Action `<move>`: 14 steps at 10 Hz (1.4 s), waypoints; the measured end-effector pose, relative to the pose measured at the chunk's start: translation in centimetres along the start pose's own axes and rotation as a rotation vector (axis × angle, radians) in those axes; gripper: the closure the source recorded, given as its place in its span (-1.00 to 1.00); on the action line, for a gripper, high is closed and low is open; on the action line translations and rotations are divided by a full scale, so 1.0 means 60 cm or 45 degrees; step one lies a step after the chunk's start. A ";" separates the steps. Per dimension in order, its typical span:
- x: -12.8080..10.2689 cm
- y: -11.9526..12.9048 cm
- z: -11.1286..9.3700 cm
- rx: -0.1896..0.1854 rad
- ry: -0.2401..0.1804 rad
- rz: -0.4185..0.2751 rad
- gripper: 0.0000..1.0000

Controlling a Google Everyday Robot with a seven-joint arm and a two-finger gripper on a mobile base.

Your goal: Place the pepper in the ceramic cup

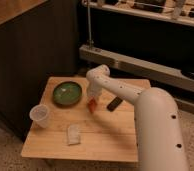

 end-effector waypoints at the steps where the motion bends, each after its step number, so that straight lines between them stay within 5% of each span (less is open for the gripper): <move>1: 0.002 -0.017 -0.021 0.015 -0.011 -0.015 0.49; 6: 0.001 -0.117 -0.132 0.102 -0.074 -0.151 0.49; 10: -0.016 -0.208 -0.198 0.140 -0.063 -0.287 0.49; 14: -0.043 -0.304 -0.221 0.132 0.011 -0.450 0.94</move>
